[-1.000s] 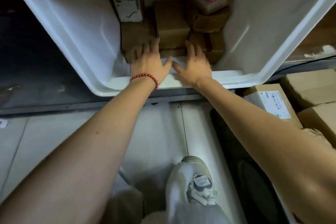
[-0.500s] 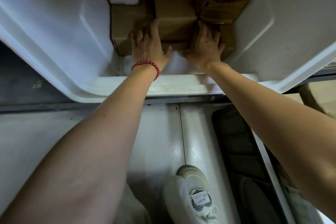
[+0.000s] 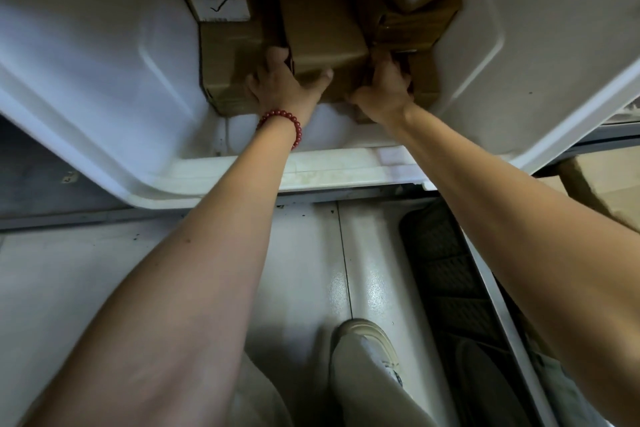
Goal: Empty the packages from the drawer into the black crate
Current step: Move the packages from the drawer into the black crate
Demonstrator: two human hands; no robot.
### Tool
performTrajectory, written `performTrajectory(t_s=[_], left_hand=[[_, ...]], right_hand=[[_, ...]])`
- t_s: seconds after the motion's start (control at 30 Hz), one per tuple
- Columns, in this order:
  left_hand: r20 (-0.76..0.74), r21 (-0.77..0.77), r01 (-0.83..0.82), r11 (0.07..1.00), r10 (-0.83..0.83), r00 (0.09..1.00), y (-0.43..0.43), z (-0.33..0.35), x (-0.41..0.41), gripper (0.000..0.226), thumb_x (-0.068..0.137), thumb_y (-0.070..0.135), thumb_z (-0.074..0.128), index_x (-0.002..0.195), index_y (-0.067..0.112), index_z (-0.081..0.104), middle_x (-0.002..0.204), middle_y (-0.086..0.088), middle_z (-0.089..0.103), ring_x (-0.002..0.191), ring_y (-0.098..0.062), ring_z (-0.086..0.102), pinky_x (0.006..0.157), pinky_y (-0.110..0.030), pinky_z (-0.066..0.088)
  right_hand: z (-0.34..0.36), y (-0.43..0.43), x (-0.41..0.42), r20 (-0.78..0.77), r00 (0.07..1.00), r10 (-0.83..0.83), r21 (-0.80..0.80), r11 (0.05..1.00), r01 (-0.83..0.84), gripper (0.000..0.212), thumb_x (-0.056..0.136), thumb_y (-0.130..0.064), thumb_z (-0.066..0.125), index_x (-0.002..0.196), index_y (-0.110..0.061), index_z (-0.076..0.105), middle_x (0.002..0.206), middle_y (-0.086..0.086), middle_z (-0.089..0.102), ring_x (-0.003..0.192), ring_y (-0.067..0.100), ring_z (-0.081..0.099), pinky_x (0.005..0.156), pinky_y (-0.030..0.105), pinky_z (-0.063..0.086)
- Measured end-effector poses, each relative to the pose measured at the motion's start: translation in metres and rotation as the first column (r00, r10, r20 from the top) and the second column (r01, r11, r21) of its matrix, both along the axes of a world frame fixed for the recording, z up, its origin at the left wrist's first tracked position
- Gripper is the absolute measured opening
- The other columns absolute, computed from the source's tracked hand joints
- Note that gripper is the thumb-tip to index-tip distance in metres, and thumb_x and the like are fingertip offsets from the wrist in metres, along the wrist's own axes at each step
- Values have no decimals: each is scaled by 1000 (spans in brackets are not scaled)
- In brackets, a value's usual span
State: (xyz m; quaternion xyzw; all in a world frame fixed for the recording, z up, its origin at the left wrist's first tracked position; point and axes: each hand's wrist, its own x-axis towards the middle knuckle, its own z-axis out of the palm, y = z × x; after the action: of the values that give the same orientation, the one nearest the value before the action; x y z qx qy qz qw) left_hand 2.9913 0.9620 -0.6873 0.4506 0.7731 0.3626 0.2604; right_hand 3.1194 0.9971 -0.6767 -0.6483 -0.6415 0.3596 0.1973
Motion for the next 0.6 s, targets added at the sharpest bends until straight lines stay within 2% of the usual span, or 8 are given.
performTrajectory(t_s=[0.07,0.13,0.17,0.27,0.37,0.47,0.6], left_hand=[[121,54,8,999,-15,993,-12,3,3,76,77,54,69,133,16,36,138,-7,42,130,-31,35,112,-46,28],[232,81,19,997,-37,972,-22,13,8,81,78,54,69,137,14,31,136,-7,42,124,-27,43,106,-45,38],[270,85,16,996,-39,962,-27,18,11,80,81,52,68,139,13,28,136,-7,42,123,-26,45,105,-43,39],[322,73,-29,997,3,947,-39,33,18,73,87,54,58,138,12,27,134,-7,43,118,-24,48,99,-37,42],[393,36,-96,995,75,917,-55,43,21,73,86,57,58,137,14,28,137,-9,42,121,-27,48,92,-38,47],[556,-12,-186,983,161,816,-73,57,25,61,84,44,67,127,16,35,123,-4,44,113,-26,49,89,-51,52],[567,63,-259,964,179,804,-95,85,22,45,80,37,71,111,21,42,97,7,50,89,-14,54,90,-50,52]], right_hand=[[0,-10,7,-171,985,-29,-35,999,23,79,75,-20,69,144,-22,32,140,5,47,130,30,41,110,50,35],[4,-21,14,-356,933,-51,-76,997,25,74,82,-9,67,144,-18,29,131,2,50,116,18,52,95,33,51],[7,-26,17,-414,910,-33,-80,997,0,71,86,0,64,144,-16,26,130,1,49,114,15,52,90,27,53],[17,-46,24,-466,884,44,-10,998,-55,73,84,11,61,141,-9,21,131,5,42,121,16,46,99,30,50],[23,-70,32,-470,878,94,21,995,-96,71,81,17,59,139,-3,22,126,7,41,119,16,45,94,22,50],[32,-96,43,-516,849,113,18,992,-121,70,83,12,62,139,-8,27,133,9,43,124,21,47,102,30,47],[50,-135,46,-618,773,140,62,990,-130,62,86,7,63,136,-16,35,139,5,46,125,19,51,100,27,47]])
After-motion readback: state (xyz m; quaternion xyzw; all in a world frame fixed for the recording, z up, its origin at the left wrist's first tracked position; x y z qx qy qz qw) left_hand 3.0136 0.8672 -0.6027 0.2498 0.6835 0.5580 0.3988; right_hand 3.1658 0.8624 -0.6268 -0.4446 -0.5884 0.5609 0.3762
